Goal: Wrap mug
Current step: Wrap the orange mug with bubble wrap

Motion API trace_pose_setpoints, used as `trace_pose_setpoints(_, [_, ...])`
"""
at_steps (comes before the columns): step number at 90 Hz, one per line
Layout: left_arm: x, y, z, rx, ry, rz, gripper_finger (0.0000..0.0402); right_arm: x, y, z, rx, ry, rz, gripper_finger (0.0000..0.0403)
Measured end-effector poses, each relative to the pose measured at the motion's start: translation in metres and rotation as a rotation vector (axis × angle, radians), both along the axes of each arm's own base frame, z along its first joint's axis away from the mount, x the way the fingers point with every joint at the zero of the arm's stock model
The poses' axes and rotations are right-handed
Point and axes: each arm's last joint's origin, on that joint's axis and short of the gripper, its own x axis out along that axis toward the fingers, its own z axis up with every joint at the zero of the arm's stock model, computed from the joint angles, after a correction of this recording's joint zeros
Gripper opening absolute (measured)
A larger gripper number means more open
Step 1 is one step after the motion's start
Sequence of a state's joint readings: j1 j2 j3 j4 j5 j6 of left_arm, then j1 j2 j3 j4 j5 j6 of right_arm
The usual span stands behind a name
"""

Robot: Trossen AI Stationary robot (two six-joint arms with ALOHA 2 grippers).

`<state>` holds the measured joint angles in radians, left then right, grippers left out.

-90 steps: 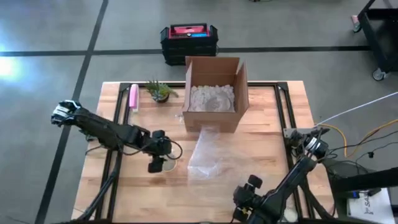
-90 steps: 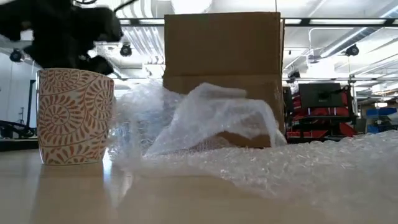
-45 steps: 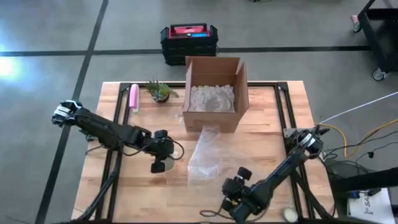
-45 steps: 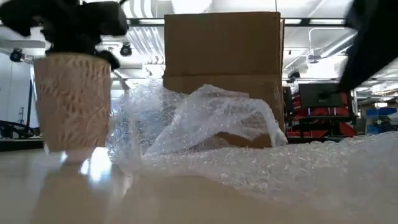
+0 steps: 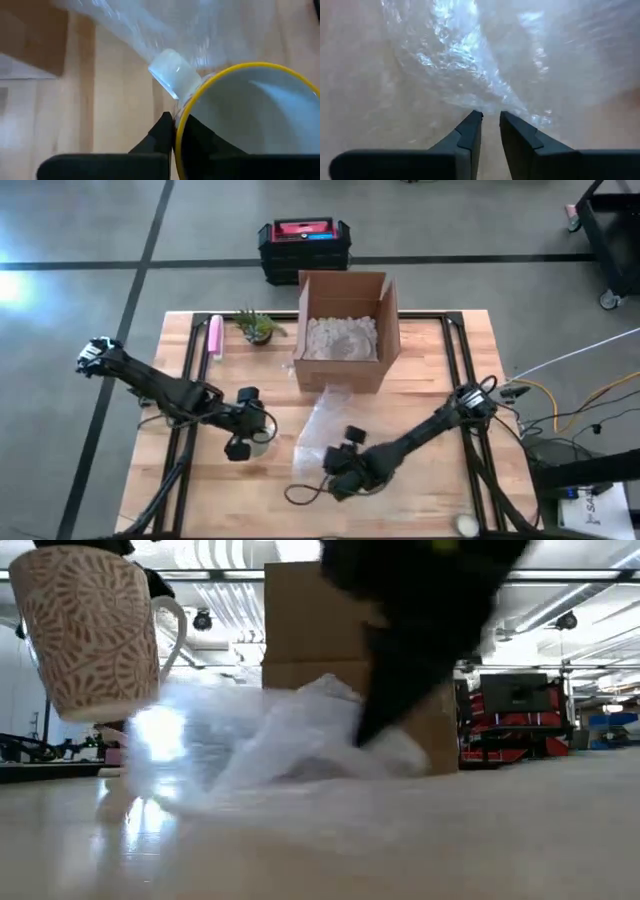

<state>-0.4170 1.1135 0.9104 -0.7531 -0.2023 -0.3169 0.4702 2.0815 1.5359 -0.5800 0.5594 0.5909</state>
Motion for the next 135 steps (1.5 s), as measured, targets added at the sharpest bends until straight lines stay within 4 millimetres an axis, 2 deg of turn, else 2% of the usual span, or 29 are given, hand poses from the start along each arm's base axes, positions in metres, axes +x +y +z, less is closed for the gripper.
trace_pose_setpoints(15, [-0.014,0.002,0.018,-0.043,-0.077,-0.006,0.0006,0.039,-0.024,0.021,-0.097,-0.207,0.138,0.0025])
trace_pose_setpoints(24, [-0.026,0.007,0.029,-0.044,-0.112,0.025,0.0005,0.052,-0.036,0.028,-0.118,-0.277,0.173,0.0019])
trace_pose_setpoints(34, [-0.041,0.015,0.05,-0.042,-0.125,0.071,0.0005,0.049,-0.04,0.033,-0.11,-0.239,0.209,0.0019])
trace_pose_setpoints(44, [-0.055,0.025,0.077,-0.001,-0.19,0.129,0.0005,0.036,-0.03,0.041,-0.105,-0.186,0.223,0.0019])
trace_pose_setpoints(53, [-0.061,0.03,0.099,0.047,-0.292,0.159,0.0005,0.032,-0.022,0.045,-0.109,-0.2,0.226,0.0018])
trace_pose_setpoints(60, [-0.06,0.03,0.109,0.079,-0.34,0.125,0.0005,0.035,-0.022,0.046,-0.119,-0.237,0.224,0.0018])
trace_pose_setpoints(76, [-0.046,0.024,0.109,0.123,-0.38,0.097,0.0005,0.067,-0.045,0.031,-0.169,-0.396,0.216,0.0018])
trace_pose_setpoints(84, [-0.036,0.02,0.099,0.14,-0.356,0.091,0.0005,0.084,-0.058,0.022,-0.154,-0.501,0.231,0.0018])
trace_pose_setpoints(95, [-0.024,0.013,0.084,0.168,-0.29,0.084,0.0006,0.097,-0.062,0.024,-0.071,-0.567,0.317,0.0018])
trace_pose_setpoints(107, [-0.015,0.008,0.079,0.163,-0.266,0.071,0.0007,0.09,-0.048,0.036,-0.038,-0.463,0.395,0.0018])
trace_pose_setpoints(117, [-0.012,0.007,0.081,0.147,-0.286,0.064,0.0008,0.073,-0.031,0.065,-0.03,-0.332,0.433,0.0018])
trace_pose_setpoints(127, [-0.014,0.01,0.082,0.209,-0.31,0.075,0.0008,0.052,-0.013,0.101,0.027,-0.229,0.406,0.0018])
trace_pose_setpoints(135, [-0.009,0.008,0.087,0.186,-0.372,0.084,0.0008,0.032,0.001,0.118,0.072,-0.124,0.359,0.0018])
